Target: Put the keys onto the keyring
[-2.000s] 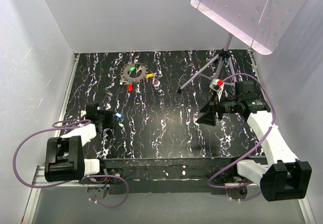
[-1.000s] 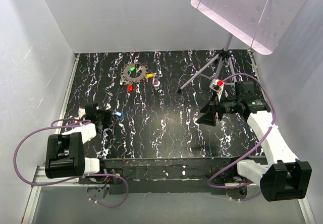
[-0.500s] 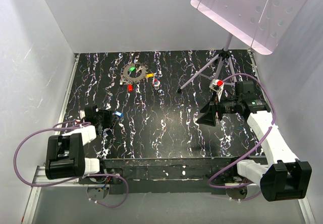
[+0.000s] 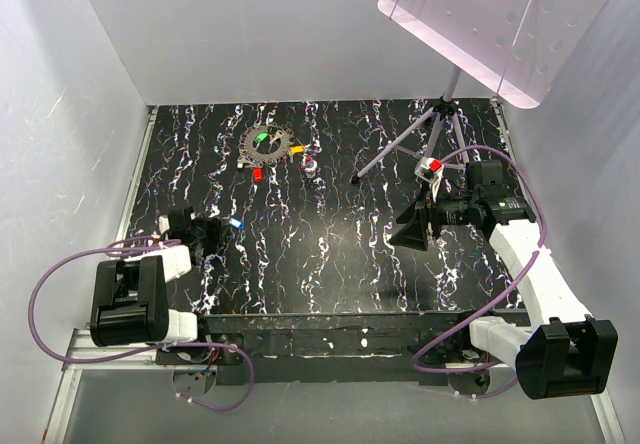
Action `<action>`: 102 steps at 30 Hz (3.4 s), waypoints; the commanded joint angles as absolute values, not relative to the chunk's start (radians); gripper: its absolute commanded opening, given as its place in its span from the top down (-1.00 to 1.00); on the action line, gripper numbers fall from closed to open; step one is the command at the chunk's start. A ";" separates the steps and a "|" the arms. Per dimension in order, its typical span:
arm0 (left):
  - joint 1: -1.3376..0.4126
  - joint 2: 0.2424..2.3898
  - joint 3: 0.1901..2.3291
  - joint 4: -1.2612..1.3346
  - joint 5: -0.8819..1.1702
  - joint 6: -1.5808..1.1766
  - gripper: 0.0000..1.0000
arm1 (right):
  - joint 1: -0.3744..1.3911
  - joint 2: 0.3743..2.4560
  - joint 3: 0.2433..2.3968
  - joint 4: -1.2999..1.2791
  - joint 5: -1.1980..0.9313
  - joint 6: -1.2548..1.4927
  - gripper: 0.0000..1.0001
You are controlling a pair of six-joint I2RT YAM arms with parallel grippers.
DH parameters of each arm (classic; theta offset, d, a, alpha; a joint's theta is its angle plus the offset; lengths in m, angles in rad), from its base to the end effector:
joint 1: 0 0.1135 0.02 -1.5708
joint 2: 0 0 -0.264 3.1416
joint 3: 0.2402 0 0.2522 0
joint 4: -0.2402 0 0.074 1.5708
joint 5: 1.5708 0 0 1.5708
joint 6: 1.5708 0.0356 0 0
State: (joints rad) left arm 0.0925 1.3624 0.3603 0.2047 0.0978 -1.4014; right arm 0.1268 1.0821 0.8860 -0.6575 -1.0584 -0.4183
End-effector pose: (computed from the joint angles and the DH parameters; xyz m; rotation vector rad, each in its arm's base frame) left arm 0.2237 0.0173 0.1194 -1.6561 1.8618 -0.7143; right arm 0.2025 0.0571 0.2888 -0.9968 1.8763 1.0879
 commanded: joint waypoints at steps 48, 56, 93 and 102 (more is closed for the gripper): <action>-0.207 1.713 1.143 -0.655 -0.255 -0.229 0.46 | 0.152 1.091 0.922 -0.701 -1.091 -0.451 -0.71; -0.209 1.761 1.160 -0.661 -0.262 -0.219 0.56 | 0.152 1.091 0.923 -0.704 -1.092 -0.454 -0.72; -0.245 1.520 1.075 -0.695 -0.088 -0.167 1.00 | 0.153 1.092 0.925 -0.722 -1.112 -0.472 -0.72; -0.316 1.345 1.034 -0.646 0.455 -0.169 1.00 | 0.202 1.107 0.916 -0.814 -1.175 -0.667 -0.71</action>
